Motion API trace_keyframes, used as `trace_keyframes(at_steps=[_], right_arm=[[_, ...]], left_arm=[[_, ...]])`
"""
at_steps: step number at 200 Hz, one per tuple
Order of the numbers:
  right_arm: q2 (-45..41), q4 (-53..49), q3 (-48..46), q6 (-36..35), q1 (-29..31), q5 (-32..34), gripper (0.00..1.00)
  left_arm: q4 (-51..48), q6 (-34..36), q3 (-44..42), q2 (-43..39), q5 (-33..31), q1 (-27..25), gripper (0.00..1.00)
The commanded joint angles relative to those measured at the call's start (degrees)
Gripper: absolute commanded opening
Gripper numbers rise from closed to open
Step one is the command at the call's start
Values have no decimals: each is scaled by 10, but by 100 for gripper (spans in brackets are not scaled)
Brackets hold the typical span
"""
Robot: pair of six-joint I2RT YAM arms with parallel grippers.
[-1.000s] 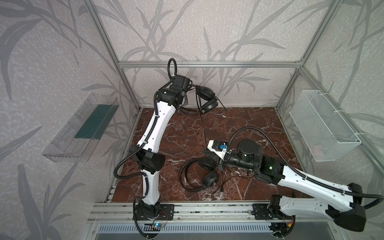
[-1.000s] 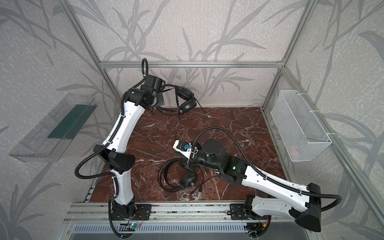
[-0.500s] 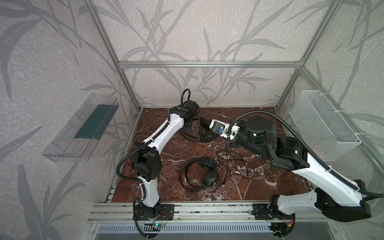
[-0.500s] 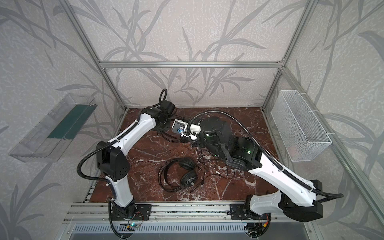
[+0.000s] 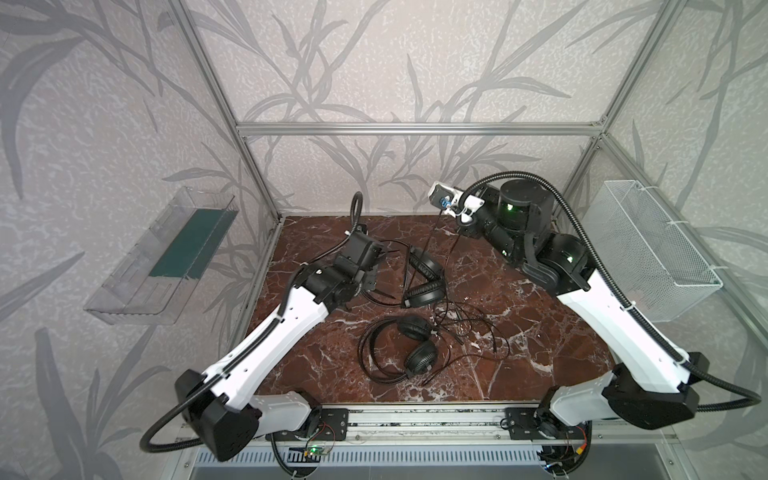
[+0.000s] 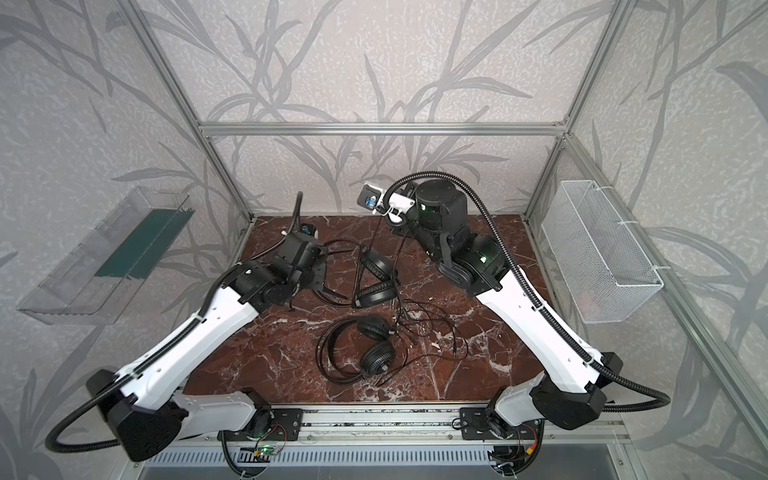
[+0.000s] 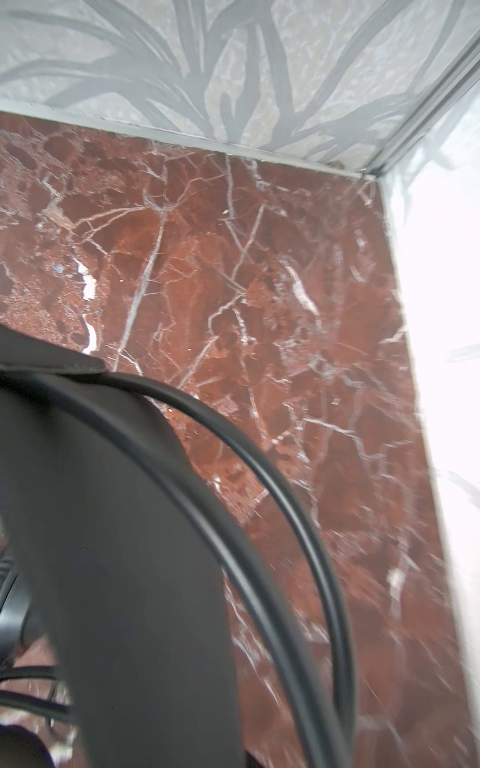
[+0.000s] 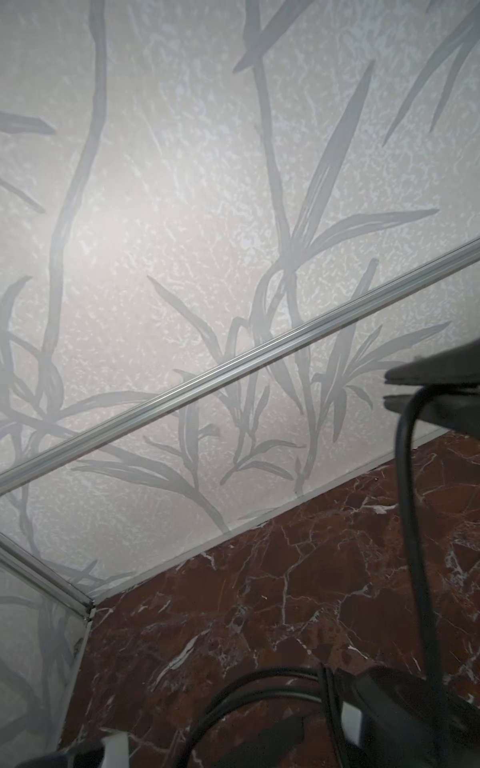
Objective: Wrap the headphones
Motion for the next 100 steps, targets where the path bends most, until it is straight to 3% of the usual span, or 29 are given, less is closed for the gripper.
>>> trace_keyframes(at_steps=[1, 23, 63, 100], right_arm=[[14, 99, 37, 23, -24, -40, 3], [48, 123, 54, 40, -46, -58, 4], [106, 135, 81, 125, -90, -158, 15], [172, 132, 103, 184, -128, -202, 25]], left_arm=[[-25, 36, -30, -54, 30, -7, 0], [-59, 43, -42, -100, 38, -15, 0], [-109, 43, -51, -139, 101, -33, 0], [-148, 41, -20, -158, 106, -53, 0]])
